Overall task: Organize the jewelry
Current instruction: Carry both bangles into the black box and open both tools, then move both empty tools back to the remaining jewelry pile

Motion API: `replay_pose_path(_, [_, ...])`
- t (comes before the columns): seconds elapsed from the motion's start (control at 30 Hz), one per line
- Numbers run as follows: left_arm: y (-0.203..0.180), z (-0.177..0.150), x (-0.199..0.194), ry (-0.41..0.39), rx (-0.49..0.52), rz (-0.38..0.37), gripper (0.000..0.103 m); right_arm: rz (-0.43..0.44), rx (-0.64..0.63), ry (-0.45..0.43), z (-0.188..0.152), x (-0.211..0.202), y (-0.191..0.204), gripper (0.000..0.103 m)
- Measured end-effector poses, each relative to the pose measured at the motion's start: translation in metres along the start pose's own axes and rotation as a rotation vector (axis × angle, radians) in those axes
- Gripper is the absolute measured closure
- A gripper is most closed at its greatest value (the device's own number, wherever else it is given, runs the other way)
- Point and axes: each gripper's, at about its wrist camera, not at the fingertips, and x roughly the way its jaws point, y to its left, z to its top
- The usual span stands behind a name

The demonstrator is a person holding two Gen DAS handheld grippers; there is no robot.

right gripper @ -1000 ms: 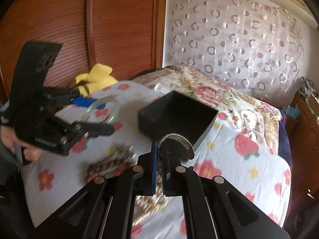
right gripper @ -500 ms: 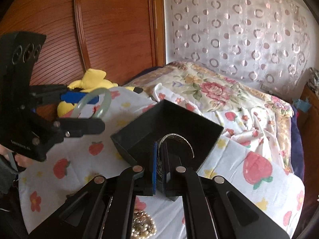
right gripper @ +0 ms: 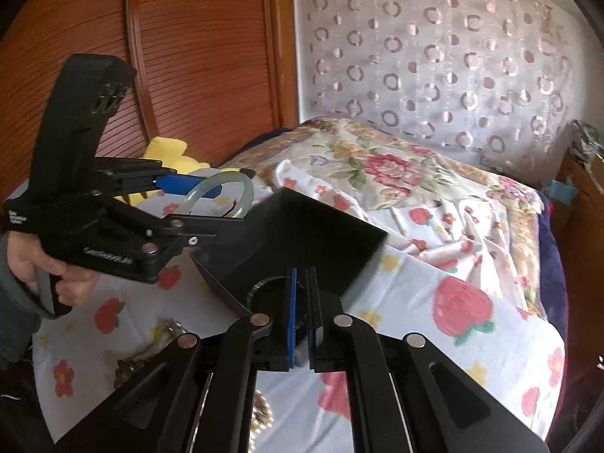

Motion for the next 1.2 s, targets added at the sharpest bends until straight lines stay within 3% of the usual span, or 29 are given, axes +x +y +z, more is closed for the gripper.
replay_pose_path(0.5, [-0.016, 0.006, 0.045, 0.085, 0.037, 0.028, 0.034, -0.057, 0.058, 0.005, -0.032, -0.019, -0.018, 0.097])
replay_pose_path(0.57, [-0.019, 0.006, 0.044, 0.079, 0.036, 0.029, 0.026, -0.062, 0.065, 0.002, -0.034, -0.022, -0.017, 0.097])
replay_pose_path(0.9, [-0.016, -0.008, 0.000, 0.002, 0.009, 0.036, 0.019, -0.063, 0.089, -0.005, -0.051, -0.042, -0.003, 0.097])
replay_pose_path(1.2, [-0.002, -0.072, -0.052, -0.036, -0.066, 0.048, 0.015, -0.048, 0.104, 0.027, -0.083, -0.050, 0.027, 0.097])
